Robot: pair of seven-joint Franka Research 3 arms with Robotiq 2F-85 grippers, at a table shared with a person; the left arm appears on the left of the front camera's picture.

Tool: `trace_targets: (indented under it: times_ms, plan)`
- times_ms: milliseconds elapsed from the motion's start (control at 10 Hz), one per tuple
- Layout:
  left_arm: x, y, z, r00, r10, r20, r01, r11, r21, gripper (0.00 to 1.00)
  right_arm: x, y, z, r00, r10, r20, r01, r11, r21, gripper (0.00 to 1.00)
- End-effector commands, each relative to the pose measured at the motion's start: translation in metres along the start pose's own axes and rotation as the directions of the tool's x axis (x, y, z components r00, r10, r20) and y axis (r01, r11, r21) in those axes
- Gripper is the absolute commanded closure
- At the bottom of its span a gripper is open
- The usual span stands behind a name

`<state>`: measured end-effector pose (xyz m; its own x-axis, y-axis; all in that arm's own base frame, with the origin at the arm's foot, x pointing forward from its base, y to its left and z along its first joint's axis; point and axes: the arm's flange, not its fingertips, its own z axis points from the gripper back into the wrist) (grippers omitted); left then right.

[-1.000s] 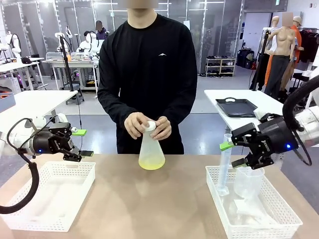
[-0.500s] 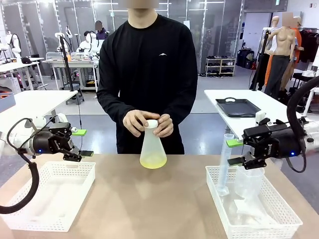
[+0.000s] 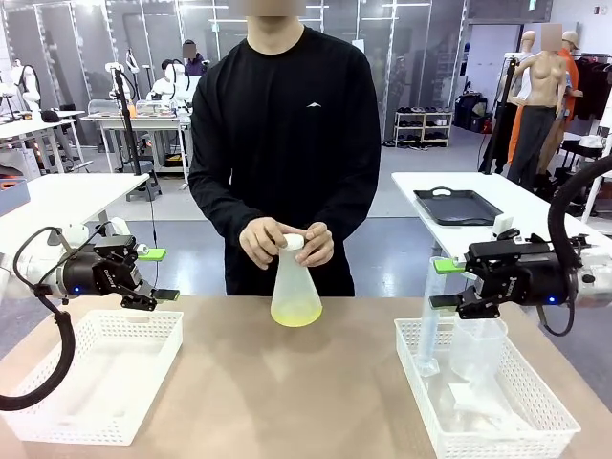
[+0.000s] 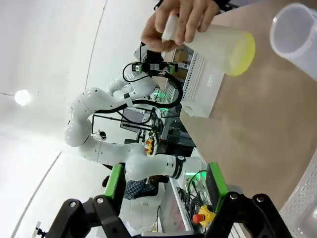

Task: Prepare the solutions needed for the experiment.
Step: When the human places the Big flask in the center of the table, pick up the Big flask and place it in the left Organizing basket.

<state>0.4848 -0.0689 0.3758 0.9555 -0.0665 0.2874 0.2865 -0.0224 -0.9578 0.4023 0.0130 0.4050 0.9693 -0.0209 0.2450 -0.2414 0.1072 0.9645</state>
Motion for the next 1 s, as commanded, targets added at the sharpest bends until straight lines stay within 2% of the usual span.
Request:
trace_targets:
  times_ms: [0, 300, 400, 900]
  plan:
    - [0.0012, -0.0023, -0.0019, 1.000, -0.010, 0.012, 0.010, 1.000, -0.012, 0.00, 0.0016, 0.0027, -0.0030, 0.996, -0.090, -0.006, 0.090, 0.996, -0.002, 0.17]
    - [0.0012, -0.0023, -0.0019, 1.000, -0.010, 0.012, 0.010, 1.000, -0.012, 0.00, 0.0010, 0.0017, -0.0018, 0.986, -0.165, -0.008, 0.165, 0.986, -0.004, 0.17]
    - [0.0012, -0.0023, -0.0019, 1.000, -0.010, 0.012, 0.010, 1.000, -0.012, 0.00, -0.0004, -0.0023, -0.0026, 0.996, -0.088, -0.006, 0.088, 0.996, -0.006, 0.17]
    - [0.0012, -0.0023, -0.0019, 1.000, -0.010, 0.012, 0.010, 1.000, -0.012, 0.00, -0.0004, -0.0023, -0.0026, 0.996, -0.088, -0.006, 0.088, 0.996, -0.006, 0.17]
